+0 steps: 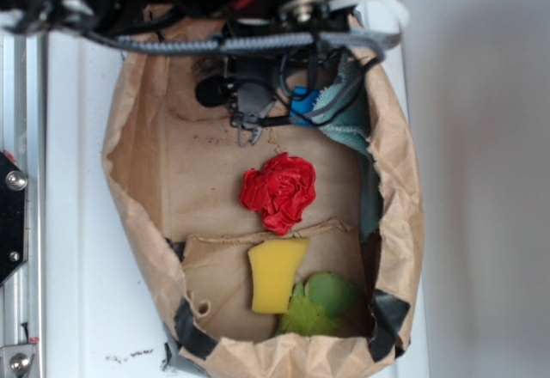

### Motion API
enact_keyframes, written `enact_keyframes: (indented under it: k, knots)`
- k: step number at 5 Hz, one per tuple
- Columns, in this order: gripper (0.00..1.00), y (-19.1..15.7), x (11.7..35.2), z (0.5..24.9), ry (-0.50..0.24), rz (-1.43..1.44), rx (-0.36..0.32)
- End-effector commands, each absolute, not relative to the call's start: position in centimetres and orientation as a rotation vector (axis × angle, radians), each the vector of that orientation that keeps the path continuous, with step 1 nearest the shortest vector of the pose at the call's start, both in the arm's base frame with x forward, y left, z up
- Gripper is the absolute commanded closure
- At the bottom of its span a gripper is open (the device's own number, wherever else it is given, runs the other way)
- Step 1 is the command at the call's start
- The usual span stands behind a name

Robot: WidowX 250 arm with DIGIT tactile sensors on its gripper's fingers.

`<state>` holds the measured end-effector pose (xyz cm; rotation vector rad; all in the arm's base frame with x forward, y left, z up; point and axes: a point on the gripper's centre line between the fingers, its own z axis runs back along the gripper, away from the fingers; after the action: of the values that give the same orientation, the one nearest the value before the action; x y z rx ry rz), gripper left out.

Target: Grab the rock.

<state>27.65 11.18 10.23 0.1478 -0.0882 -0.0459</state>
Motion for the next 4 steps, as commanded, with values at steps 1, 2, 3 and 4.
enact_keyframes:
  k: [1,2,3,4]
  knots:
    - [1.00,12.2,28.4,14.3,-0.174,-0.024,0.173]
    - [1.00,12.4,27.7,14.0,-0.174,-0.037,0.180]
    - [0.78,12.7,27.5,13.6,-0.178,-0.056,0.190]
    - [0.00,12.9,27.0,11.9,-0.178,-0.078,0.227]
